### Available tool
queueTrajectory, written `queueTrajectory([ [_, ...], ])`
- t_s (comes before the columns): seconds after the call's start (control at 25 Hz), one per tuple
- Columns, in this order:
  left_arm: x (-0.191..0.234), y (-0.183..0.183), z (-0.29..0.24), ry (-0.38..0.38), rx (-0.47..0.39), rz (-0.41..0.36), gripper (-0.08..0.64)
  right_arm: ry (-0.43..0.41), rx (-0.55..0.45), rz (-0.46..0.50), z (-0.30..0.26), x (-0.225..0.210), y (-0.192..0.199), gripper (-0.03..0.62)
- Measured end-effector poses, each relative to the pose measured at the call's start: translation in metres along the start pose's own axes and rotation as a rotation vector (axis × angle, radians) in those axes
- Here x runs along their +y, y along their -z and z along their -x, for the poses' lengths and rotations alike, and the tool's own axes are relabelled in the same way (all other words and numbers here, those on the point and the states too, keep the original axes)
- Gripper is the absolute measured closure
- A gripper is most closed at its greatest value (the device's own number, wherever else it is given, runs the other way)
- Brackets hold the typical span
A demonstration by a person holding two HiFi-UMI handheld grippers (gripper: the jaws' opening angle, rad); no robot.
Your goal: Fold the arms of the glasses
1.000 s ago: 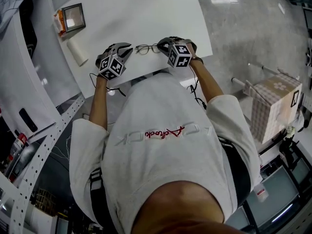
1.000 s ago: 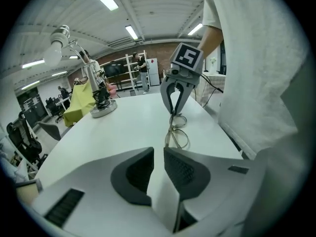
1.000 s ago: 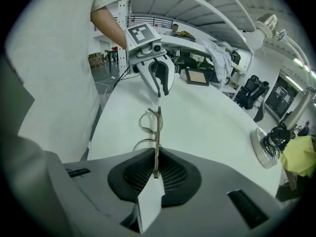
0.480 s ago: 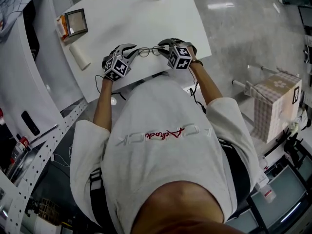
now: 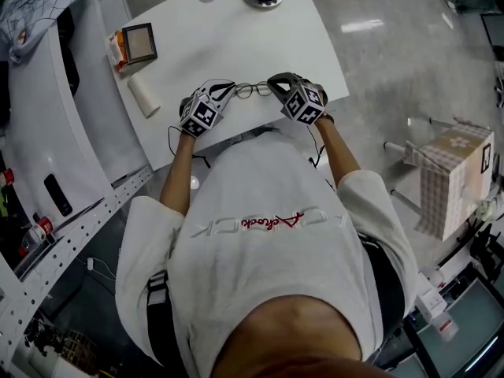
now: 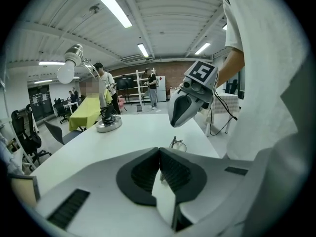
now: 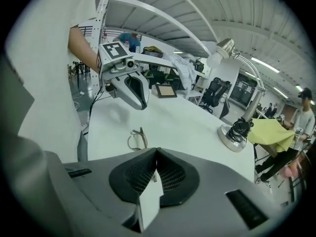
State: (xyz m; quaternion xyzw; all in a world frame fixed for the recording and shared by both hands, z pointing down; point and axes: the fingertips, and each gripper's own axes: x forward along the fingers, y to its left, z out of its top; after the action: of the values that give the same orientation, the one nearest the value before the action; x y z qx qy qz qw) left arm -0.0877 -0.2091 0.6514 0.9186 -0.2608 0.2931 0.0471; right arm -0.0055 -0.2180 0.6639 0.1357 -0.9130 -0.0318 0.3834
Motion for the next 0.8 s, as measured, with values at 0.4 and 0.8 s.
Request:
queueTrajectory([
  [0.4,-0.004,-0.024,0.032,-0.015,-0.166,0.190,0.531,0.146,-0.202,-0.277,0.025,-0.002,-0.034,0.569],
  [0.8,-0.002,-0.051,0.075,-0.021,-0.455,0.415,0.531,0.292,-0.588,-0.660,0.071,-0.001,-0.069,0.571],
])
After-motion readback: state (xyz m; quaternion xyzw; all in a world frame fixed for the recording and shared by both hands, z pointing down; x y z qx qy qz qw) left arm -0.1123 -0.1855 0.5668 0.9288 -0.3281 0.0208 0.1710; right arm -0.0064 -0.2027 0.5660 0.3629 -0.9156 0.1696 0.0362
